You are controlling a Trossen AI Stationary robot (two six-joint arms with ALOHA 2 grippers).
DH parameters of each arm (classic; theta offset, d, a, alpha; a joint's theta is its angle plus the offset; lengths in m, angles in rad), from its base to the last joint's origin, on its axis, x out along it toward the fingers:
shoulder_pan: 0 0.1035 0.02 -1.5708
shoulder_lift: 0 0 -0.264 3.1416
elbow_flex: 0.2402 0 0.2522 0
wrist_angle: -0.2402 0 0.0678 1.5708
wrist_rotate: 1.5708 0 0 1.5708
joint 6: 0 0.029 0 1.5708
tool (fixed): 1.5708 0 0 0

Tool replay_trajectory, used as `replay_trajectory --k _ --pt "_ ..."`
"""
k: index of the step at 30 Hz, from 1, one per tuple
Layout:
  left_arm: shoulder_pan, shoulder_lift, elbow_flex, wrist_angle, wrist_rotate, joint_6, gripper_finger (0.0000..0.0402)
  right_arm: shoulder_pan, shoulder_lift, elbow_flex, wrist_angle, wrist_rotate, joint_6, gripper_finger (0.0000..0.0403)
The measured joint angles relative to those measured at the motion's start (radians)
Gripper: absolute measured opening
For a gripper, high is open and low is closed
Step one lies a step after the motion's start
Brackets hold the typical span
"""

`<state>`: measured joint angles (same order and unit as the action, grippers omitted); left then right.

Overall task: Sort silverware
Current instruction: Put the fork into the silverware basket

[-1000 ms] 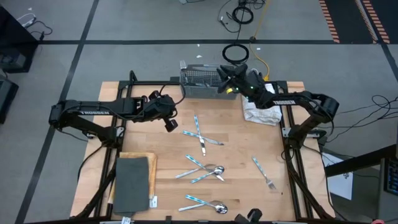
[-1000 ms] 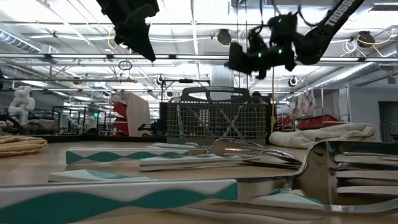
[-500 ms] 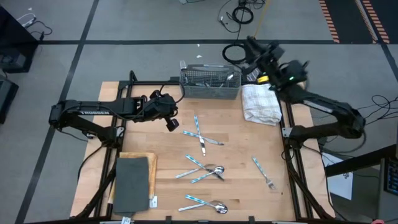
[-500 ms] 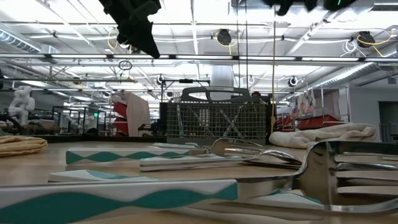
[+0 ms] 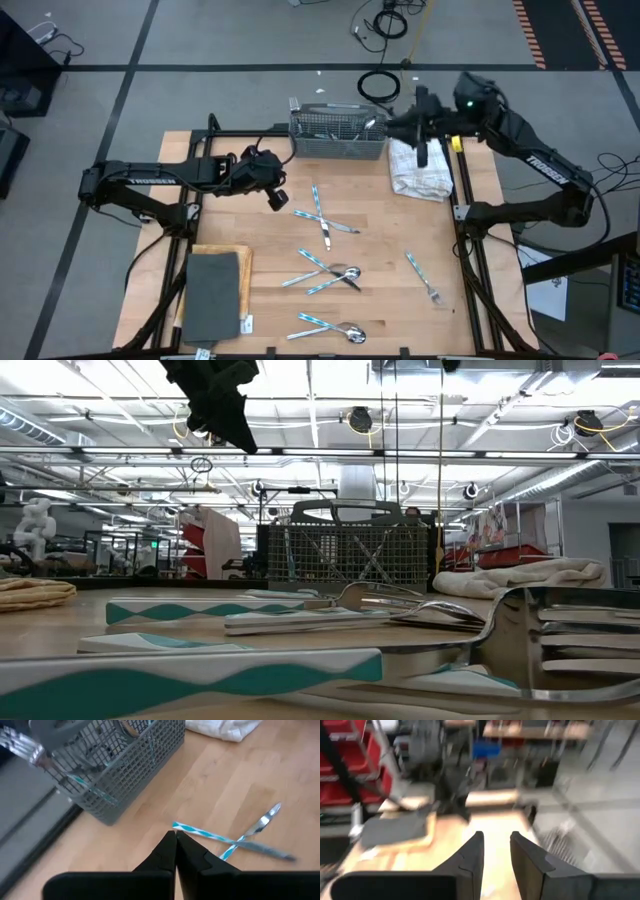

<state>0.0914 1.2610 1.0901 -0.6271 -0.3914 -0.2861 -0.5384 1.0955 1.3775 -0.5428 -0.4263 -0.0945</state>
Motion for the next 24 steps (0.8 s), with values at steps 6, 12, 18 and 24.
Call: replay_trajectory --k 6,12,18,24 --pt "-0.01 0.0 0.0 0.058 0.109 0.007 0.0009 0.082 0.029 0.0 -0.189 -0.016 0.048 0.0078" --pt "-0.042 -0.051 -0.007 0.231 0.14 0.178 0.0009 0.219 0.043 -0.108 -0.144 -0.085 0.008 0.0077" --pt "-0.04 -0.239 -0.098 0.297 0.158 0.239 0.0009 0.275 -0.056 -0.402 0.295 -0.206 0.121 0.0074" --pt "-0.04 -0.458 -0.213 0.319 0.19 0.15 0.0009 0.269 -0.128 -0.644 0.53 -0.009 0.381 0.0068"
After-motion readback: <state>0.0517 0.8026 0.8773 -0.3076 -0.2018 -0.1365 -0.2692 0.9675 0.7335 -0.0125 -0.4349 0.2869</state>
